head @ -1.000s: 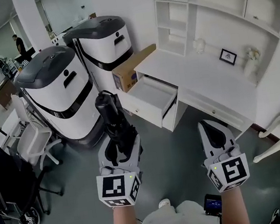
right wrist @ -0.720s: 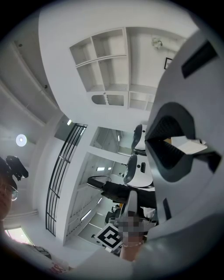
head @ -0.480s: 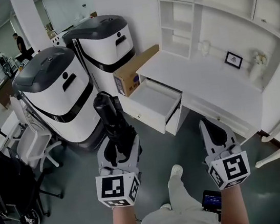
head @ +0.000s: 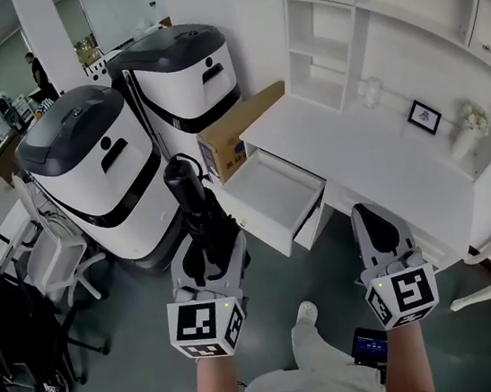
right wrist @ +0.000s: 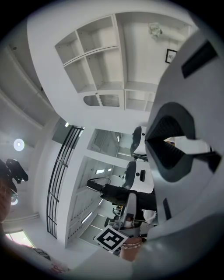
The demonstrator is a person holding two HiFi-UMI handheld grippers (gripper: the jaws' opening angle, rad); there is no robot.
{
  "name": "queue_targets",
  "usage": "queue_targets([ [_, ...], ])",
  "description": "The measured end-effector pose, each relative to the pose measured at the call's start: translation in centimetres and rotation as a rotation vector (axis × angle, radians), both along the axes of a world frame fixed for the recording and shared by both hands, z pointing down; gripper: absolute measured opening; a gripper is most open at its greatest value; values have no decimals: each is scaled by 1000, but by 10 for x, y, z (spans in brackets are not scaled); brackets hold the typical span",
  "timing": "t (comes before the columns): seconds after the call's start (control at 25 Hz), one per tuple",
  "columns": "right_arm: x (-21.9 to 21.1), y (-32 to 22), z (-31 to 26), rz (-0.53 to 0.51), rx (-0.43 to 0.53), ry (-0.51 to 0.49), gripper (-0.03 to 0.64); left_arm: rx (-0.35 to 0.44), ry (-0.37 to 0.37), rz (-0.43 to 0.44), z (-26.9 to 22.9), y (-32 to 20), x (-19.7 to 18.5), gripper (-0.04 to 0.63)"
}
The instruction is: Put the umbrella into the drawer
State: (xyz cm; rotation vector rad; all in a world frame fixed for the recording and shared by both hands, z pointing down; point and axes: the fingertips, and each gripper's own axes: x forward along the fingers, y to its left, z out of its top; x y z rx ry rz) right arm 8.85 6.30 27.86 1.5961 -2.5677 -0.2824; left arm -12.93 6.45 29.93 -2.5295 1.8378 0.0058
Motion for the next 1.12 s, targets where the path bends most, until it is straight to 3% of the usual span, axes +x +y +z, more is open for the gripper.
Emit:
queue_targets([
  [0.6,33,-174,12,-47,-47,2,6,-69,23,-19,17,-173,42,256],
  [1.12,45,-246,62,-58,-170,-15,6,-240,11,17,77,-247,77,256],
])
